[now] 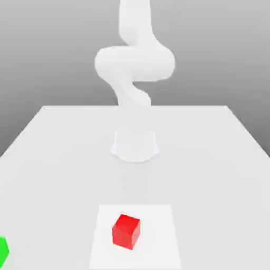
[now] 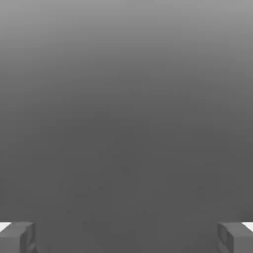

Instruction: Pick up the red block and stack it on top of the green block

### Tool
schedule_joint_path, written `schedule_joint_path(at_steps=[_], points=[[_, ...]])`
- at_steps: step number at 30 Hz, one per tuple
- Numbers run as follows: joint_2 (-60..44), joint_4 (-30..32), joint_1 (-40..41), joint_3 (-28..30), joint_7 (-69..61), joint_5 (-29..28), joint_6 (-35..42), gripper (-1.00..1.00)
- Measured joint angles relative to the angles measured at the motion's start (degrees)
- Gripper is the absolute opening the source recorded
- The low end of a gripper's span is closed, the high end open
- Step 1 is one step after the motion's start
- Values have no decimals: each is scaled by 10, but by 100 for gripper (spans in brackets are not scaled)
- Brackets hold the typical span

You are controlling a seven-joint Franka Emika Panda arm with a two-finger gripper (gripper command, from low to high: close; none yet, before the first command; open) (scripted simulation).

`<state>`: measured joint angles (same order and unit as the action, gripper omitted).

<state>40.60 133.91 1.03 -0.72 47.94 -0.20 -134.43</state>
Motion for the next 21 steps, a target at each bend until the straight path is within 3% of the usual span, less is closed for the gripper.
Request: schedule_joint_path(at_steps=[21], points=[[-440,178,49,-23,170,-8,-223,0]])
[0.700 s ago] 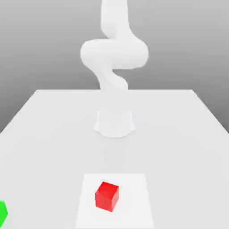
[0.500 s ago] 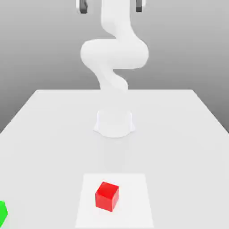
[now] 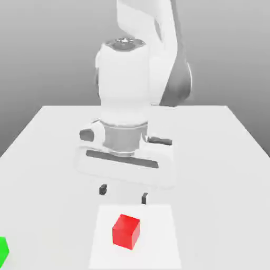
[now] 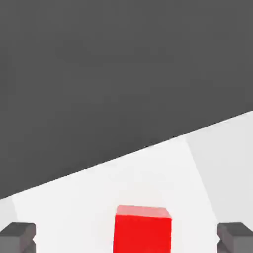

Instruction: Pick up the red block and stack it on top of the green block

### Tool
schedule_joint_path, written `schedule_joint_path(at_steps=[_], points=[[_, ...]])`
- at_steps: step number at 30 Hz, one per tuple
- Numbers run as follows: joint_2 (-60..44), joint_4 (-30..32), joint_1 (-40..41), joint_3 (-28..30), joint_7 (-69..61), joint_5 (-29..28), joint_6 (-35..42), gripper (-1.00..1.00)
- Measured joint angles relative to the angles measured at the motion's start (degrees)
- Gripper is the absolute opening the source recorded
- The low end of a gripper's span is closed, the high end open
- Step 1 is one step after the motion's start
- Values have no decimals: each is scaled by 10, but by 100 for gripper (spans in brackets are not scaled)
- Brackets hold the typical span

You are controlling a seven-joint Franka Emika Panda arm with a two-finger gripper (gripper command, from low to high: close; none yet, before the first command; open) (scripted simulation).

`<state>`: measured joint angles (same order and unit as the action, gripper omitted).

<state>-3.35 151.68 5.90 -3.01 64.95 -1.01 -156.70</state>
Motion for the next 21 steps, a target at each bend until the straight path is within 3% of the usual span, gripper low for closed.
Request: schedule_joint_path(at_steps=[6,7,14,21], points=[[-124,-8,-8,11,15,-11,-100,0],[-136,-10,-10,13,17,-13,-110,-100],[-135,-10,-9,12,18,-14,-109,-100],[-34,-14,9,13,9,8,-4,-100]])
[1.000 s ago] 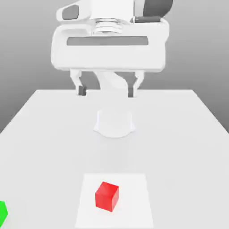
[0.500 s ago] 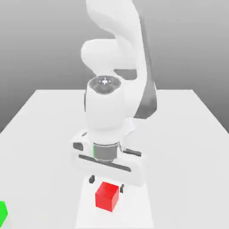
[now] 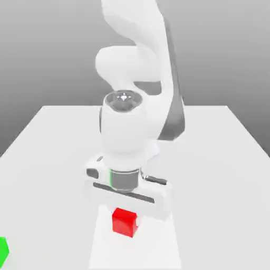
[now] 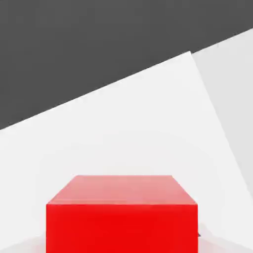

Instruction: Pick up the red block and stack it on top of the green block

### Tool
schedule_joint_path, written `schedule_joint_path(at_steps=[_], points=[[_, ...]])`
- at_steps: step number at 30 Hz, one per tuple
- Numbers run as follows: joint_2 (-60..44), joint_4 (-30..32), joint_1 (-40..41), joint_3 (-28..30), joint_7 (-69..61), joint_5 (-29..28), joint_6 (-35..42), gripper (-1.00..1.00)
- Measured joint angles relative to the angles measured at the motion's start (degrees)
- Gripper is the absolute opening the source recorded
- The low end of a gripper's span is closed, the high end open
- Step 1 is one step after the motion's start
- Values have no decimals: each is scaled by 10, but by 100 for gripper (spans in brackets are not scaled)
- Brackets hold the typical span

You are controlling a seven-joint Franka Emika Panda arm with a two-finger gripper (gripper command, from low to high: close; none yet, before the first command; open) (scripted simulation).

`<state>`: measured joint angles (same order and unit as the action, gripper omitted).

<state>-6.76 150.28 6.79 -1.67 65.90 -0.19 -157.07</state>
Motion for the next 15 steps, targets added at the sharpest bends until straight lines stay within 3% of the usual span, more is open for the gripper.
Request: schedule_joint_path(at_steps=[12,15], points=[[-110,-242,136,128,49,63,137,-100],[-161,-267,157,130,45,82,113,-100]])
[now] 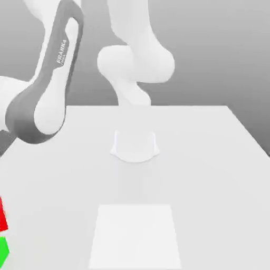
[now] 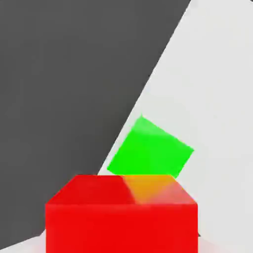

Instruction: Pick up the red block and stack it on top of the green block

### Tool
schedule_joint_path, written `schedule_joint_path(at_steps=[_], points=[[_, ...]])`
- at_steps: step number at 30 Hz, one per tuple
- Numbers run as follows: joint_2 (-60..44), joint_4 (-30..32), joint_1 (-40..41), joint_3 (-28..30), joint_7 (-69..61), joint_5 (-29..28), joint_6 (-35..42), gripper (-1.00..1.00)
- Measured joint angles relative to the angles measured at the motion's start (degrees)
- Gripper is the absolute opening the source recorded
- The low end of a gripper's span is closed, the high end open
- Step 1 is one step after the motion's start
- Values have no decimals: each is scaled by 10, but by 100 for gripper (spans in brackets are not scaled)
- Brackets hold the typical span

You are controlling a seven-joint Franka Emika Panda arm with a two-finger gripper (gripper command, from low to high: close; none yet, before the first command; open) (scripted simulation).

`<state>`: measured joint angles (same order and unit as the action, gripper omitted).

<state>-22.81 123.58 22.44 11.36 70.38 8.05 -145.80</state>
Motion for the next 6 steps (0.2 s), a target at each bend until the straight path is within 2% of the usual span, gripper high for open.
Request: schedule_joint_path(at_steps=[1,2,6], points=[[-20,-3,5,-4,-4,7,-17,-100],[-34,-4,8,-7,-7,12,-29,100],[-34,-4,8,-7,-7,12,-29,100]])
